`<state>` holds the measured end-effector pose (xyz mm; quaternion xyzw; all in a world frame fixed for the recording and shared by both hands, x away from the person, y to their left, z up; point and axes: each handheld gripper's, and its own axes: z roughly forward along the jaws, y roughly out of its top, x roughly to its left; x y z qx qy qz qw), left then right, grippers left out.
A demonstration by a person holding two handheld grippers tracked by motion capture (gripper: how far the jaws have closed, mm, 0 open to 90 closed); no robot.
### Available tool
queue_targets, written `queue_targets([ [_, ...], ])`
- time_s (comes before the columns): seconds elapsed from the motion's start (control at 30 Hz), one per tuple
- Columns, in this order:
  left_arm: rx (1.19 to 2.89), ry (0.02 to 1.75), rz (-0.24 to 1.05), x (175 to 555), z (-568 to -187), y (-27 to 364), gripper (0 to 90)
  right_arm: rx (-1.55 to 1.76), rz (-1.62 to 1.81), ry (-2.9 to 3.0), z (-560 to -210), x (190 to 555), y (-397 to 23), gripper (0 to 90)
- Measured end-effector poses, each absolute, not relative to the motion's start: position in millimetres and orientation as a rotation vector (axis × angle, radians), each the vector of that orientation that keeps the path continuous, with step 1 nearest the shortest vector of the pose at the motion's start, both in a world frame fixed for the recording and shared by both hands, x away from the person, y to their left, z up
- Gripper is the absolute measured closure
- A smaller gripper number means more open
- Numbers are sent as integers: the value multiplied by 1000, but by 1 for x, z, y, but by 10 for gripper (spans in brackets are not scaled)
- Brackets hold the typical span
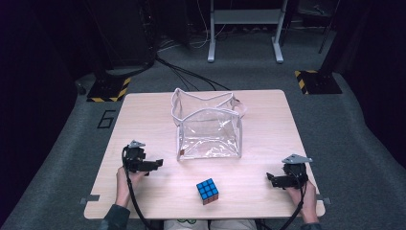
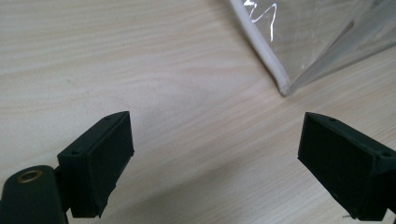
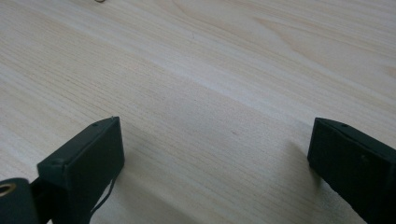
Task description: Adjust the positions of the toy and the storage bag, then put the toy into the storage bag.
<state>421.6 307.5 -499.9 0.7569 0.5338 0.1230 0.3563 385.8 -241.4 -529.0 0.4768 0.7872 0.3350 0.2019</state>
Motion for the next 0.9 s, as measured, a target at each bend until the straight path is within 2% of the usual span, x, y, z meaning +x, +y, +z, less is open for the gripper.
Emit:
queue_targets([
  [0.23, 1956, 1391, 331, 416, -517, 308, 83, 1332, 935, 2198, -529, 386, -241, 30],
  [0.67, 1967, 1336, 534, 409, -529, 301, 92, 1334, 934, 2196, -529, 386, -241, 30],
  [0.9, 1990, 1332, 567, 408, -530, 297, 79, 1335, 933, 2194, -529, 386, -241, 30],
])
